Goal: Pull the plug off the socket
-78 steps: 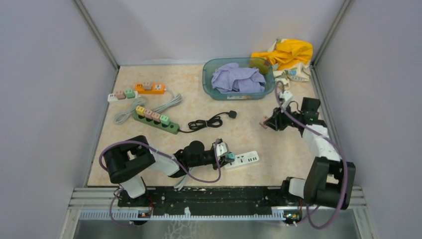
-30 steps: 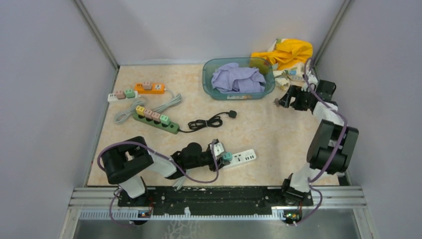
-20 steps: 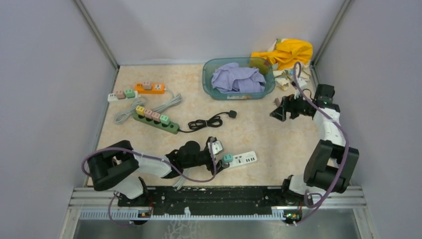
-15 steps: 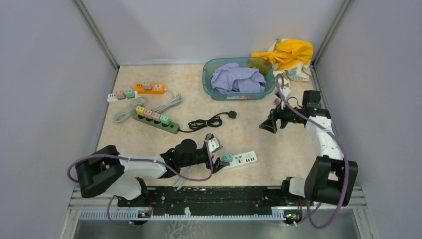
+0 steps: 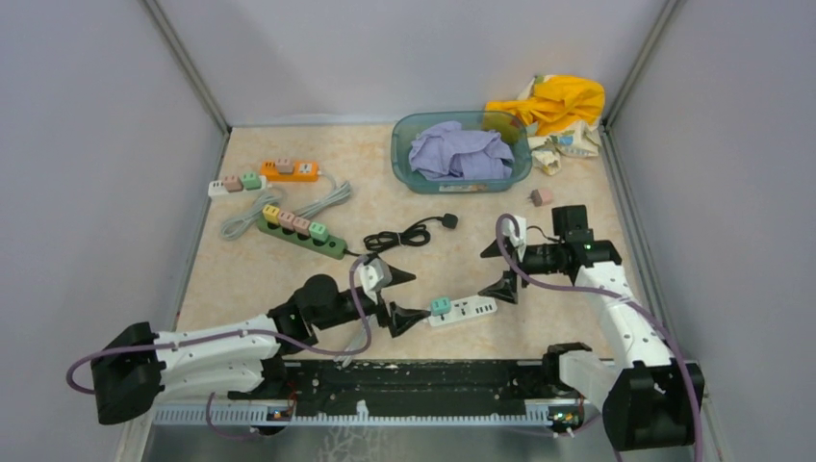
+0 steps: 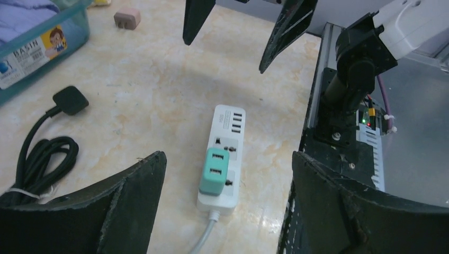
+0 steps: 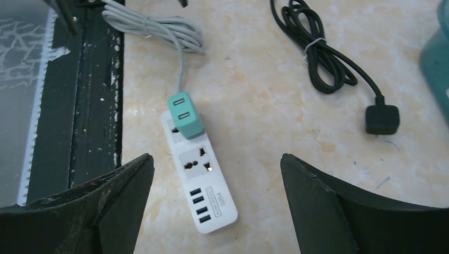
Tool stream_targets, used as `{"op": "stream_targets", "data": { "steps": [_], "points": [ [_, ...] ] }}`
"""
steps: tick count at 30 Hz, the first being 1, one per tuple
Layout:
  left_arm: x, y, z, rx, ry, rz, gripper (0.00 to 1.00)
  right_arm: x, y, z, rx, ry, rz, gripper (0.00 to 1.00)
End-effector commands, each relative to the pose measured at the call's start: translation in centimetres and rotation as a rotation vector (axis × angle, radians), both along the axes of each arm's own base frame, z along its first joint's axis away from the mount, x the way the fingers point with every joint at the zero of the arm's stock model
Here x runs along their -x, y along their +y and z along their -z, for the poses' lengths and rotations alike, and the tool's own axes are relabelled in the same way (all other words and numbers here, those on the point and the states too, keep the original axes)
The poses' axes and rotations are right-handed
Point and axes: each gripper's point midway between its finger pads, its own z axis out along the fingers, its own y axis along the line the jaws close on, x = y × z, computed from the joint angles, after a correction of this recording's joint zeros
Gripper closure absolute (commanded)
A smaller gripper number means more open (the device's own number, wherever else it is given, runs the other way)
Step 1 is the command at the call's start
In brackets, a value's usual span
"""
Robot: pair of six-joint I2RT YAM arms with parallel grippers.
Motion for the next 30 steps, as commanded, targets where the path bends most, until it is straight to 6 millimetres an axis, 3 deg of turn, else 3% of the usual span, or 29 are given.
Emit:
{"op": "stream_targets", "data": {
  "steps": [1, 7, 12, 23, 30],
  "points": [
    [0.7, 1.6, 0.7, 0.067, 0.071, -0.034, 0.02, 2.2, 1.4, -0.3, -0.051, -0.112, -0.138, 0.10],
    [0.6, 3.4, 0.0, 0.172, 0.069, -0.088, 0.00, 3.0, 1.7, 0.8, -0.036, -0.105, -0.179, 0.09],
    [-0.2, 4.4, 0.3, 0.160, 0.032, -0.147, 0.00, 3.4, 1.7, 1.8, -0.024, -0.105, -0.203, 0.09],
    [-0.4, 5.2, 1.1, 0.088, -0.194, -0.128, 0.00, 3.0, 1.2, 3.4, 0.007, -0.040, -0.214, 0.01],
    [-0.4, 5.0, 2.7, 0.061, -0.165, -0.121, 0.00, 2.5, 0.7, 3.5, 0.024, -0.041, -0.213, 0.01]
  ]
}}
